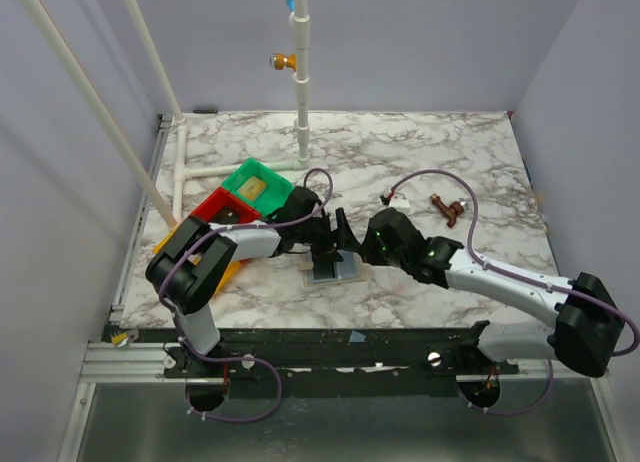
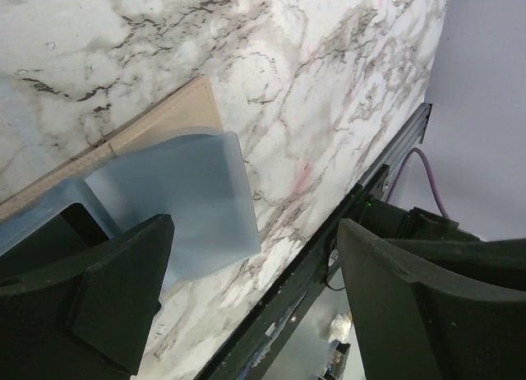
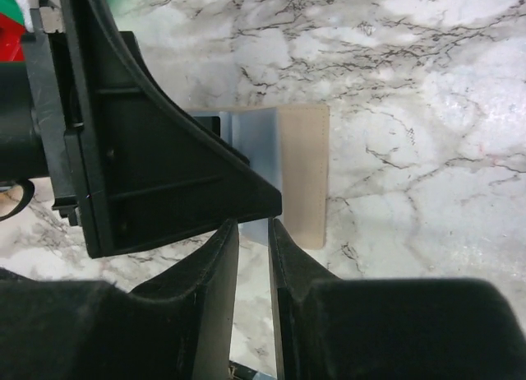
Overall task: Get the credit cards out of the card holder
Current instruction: Remove the credit card from the card holder.
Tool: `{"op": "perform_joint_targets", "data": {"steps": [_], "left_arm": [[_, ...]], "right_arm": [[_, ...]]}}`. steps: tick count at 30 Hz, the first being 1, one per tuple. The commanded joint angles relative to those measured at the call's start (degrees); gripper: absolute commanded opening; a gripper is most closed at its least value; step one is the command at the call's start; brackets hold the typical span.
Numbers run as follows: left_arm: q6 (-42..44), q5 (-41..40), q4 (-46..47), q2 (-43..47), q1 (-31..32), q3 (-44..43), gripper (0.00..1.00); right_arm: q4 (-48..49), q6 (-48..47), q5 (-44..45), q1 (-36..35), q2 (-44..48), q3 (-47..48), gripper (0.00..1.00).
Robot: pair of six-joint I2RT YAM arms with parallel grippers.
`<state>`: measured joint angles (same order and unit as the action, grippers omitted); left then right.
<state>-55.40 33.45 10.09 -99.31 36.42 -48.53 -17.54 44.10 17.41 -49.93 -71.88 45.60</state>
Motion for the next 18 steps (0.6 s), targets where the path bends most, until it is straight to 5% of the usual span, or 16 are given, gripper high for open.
{"op": "perform_joint_targets", "data": {"steps": [1,18], "left_arm": [[0.24,-1.69,-1.76,-2.06,0.83,-2.73,0.84],[0.8,-3.13,-6.65,0.24,0.76,-5.29,0.85]], "right_arm": [[5.15,1.29,-3.96,-0.34,0.29,-2.59,0.25],[21.23,7.47,-7.75,-0.34,-4.64,-11.33,0.07]]}}
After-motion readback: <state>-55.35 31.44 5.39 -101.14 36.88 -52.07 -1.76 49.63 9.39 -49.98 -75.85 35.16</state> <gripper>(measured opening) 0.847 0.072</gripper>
